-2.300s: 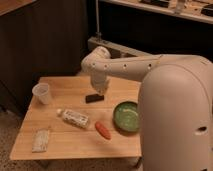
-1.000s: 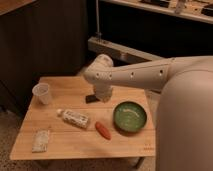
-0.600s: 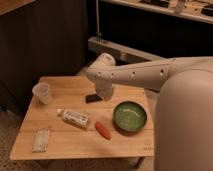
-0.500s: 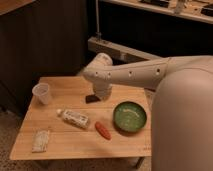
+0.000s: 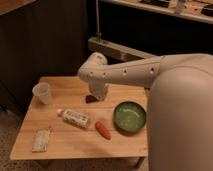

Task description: Move the arm in a circular motion

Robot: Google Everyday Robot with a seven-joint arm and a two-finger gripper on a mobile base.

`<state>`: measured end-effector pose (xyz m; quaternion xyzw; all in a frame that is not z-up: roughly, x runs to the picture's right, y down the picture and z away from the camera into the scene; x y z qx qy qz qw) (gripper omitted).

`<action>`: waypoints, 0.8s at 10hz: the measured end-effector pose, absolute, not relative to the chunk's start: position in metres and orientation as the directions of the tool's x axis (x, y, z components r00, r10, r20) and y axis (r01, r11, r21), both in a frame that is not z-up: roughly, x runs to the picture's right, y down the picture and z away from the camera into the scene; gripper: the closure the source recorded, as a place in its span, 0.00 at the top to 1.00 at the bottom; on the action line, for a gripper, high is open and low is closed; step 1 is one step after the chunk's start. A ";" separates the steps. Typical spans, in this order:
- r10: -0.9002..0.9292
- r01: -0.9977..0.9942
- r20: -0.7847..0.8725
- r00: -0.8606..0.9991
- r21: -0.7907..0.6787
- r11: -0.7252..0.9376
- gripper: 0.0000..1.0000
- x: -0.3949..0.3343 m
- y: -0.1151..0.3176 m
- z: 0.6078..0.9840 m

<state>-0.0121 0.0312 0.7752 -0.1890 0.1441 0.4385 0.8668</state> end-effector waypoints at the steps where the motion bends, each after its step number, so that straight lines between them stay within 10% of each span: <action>1: 0.732 -0.836 -0.411 0.543 -0.183 0.517 0.43 0.014 0.020 0.761; 5: 0.810 -0.901 -0.395 0.433 -0.153 0.407 0.78 0.094 0.007 0.727; 8: 0.847 -0.948 -0.427 0.317 -0.125 0.292 0.65 0.138 0.027 0.722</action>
